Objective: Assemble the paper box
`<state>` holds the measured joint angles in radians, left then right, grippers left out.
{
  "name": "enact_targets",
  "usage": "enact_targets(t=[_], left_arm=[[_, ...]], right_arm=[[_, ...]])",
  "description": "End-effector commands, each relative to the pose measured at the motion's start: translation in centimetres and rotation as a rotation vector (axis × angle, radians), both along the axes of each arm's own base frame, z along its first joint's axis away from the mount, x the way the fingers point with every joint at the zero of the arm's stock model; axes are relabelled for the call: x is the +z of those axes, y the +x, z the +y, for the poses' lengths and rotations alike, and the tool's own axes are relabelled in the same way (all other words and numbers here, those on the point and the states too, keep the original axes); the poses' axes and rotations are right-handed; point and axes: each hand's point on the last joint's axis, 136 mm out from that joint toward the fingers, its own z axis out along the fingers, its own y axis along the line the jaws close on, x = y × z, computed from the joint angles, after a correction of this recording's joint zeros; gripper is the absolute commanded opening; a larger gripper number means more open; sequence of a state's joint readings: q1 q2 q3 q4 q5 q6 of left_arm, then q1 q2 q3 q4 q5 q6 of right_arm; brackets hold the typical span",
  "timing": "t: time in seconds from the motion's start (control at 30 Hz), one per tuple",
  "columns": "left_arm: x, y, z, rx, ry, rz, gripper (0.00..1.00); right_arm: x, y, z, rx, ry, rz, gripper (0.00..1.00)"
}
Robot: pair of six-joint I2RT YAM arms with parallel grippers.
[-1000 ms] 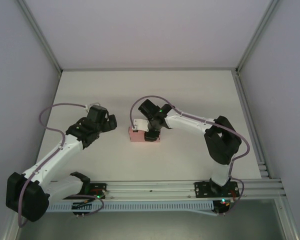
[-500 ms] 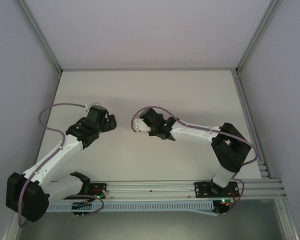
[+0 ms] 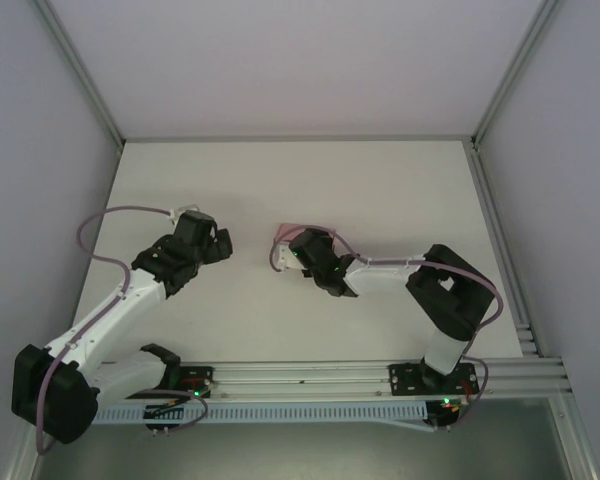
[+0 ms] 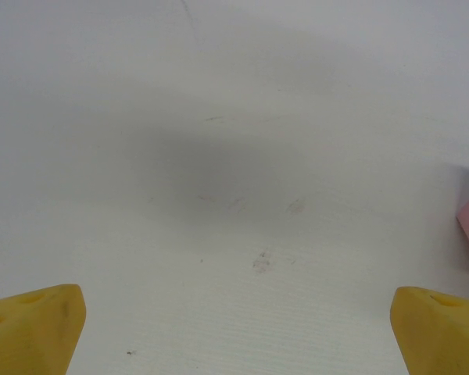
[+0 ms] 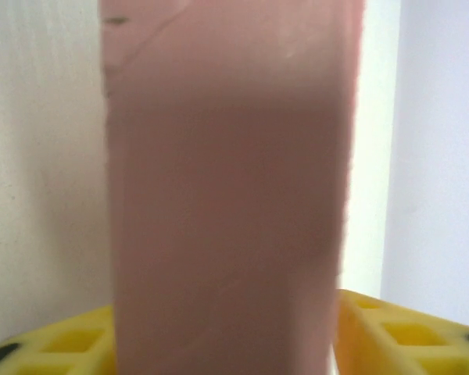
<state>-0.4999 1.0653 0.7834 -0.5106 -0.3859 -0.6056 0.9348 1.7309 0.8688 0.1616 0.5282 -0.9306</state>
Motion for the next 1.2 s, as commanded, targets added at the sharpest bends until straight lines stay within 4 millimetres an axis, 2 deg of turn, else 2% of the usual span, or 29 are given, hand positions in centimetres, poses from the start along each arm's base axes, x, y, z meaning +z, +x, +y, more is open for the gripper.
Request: enact_targets(t=[0.0, 0.1, 0.27, 0.37, 0.47, 0.5, 0.57, 0.67, 0.77, 0.8, 0.87, 0.93, 1.0, 1.07, 1.17], left_arm=[[-0.4, -0.4, 0.9, 0.02, 0.035, 0.011, 1.0], [-0.4, -0.4, 0.8, 0.017, 0.033, 0.012, 1.0], [-0.4, -0.3, 0.6, 0.013, 0.025, 0.01, 1.0], [-0.3, -0.3, 0.5, 0.004, 0.016, 0.001, 1.0], [0.4, -0.2, 0.3, -0.004, 0.003, -0.027, 1.0], [0.7, -0.1, 0.3, -0.004, -0.001, -0.039, 1.0], [1.5, 0.0, 0.3, -0.009, -0.011, -0.069, 1.0], [3.1, 0.5, 0.2, -0.012, -0.02, -0.129, 1.0], [5.1, 1.2, 0.7, 0.013, -0.003, -0.2, 1.0], [5.9, 1.5, 1.1, 0.028, 0.011, -0.231, 1.0], [7.3, 2.1, 1.8, 0.055, 0.046, -0.305, 1.0], [8.5, 2.7, 2.9, 0.086, 0.102, -0.397, 1.0], [9.3, 3.1, 4.6, 0.143, 0.156, -0.482, 1.0], [9.4, 3.4, 5.9, 0.166, 0.212, -0.556, 1.0], [8.4, 3.4, 8.3, 0.226, 0.251, -0.648, 1.0]], right_arm=[[-1.7, -1.5, -1.2, -0.037, -0.01, 0.067, 0.64], [-2.1, -2.4, -2.0, -0.061, -0.001, 0.086, 0.69], [-1.6, -4.3, -2.2, -0.072, 0.041, 0.155, 0.76], [-0.8, -5.1, -2.4, -0.08, 0.071, 0.186, 0.84], [0.3, -6.2, -2.4, -0.073, 0.104, 0.236, 0.86], [0.9, -6.4, -2.4, -0.075, 0.116, 0.252, 0.87], [2.4, -7.1, -2.2, -0.063, 0.144, 0.283, 0.98], [5.6, -7.1, -2.0, -0.053, 0.228, 0.251, 1.0], [10.1, -6.3, -2.3, -0.066, 0.363, 0.16, 1.0], [12.1, -5.5, -2.9, -0.105, 0.433, 0.098, 1.0], [15.7, -3.9, -4.8, -0.188, 0.569, -0.005, 1.0], [19.2, -2.0, -8.2, -0.323, 0.772, -0.103, 1.0], [21.0, -0.4, -12.4, -0.454, 0.96, -0.18, 1.0], [21.6, 0.8, -17.0, -0.584, 1.116, -0.266, 1.0], [19.5, 1.9, -23.0, -0.76, 1.255, -0.338, 1.0]])
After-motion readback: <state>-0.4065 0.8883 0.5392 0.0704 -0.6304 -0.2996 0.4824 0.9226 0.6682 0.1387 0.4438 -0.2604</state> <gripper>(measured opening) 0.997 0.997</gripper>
